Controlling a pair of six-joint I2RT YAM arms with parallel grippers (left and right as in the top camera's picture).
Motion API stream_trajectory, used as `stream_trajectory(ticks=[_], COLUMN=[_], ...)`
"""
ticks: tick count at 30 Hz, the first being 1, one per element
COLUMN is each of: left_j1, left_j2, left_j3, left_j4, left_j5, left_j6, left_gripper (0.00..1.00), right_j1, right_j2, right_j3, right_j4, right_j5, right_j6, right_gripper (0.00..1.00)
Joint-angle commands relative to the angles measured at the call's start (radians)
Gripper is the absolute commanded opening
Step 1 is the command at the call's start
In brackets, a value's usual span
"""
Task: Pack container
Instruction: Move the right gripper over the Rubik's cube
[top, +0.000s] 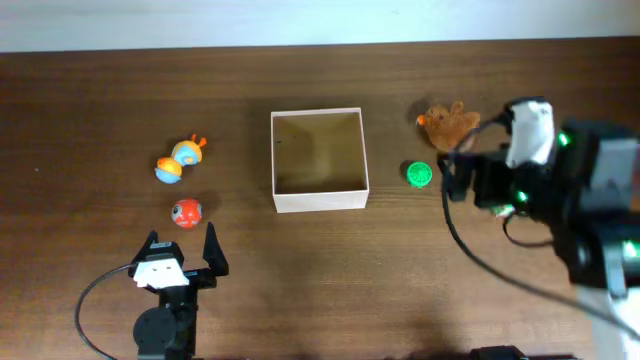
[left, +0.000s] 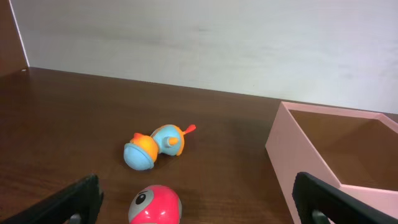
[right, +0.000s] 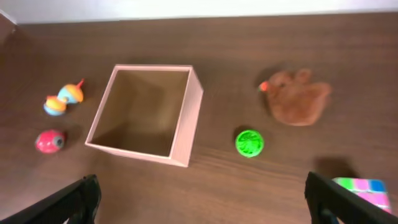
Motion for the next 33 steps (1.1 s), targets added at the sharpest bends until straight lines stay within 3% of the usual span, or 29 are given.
stream_trajectory(ticks=[1,9,13,17,21,25,27,33], left_j1=[0.005,0.005,0.005,0.005,0.005,0.005,0.005,0.005], left_j2=[-0.01,-0.01,-0.01,-0.01,-0.01,-0.01,-0.01,-0.01], left_j3=[-0.001,-0.001,-0.001,-0.001,-0.001,-0.001,-0.001,-0.001], left_j4=[-0.005,-0.005,-0.005,-0.005,-0.005,-0.005,-0.005,-0.005], left_j5=[-0.003,-0.003,-0.003,-0.003,-0.003,-0.003,-0.003,-0.003], left_j6=[0.016,0.016,0.016,0.016,0.016,0.016,0.016,0.016], left_gripper=[0.99,0.99,0.99,0.99,0.99,0.99,0.99,0.99], right_j1=[0.006,-0.025,-0.102,-0.211,-0.286,-0.338,-0.354,-0.369], right_j2=[0.087,0.275,0.336,0.383,0.421,0.471,0.5,0.603], right_j3=[0.019,0.019,0.019,0.018,0.017,0.016,0.016,0.016], right_j4=[-0.002,0.005,-0.05,-0.127,-0.139,-0.14,-0.134,-0.123], right_j5=[-0.061,-0.036,0.112,0.182,0.181,0.176,0.163,0.153], right_j6=[0.011,0.026,0.227,0.461,0.585,0.736,0.774,0.834], right_gripper=[0.99,0.98,0.95,0.86,0.94,0.94,0.99,0.99])
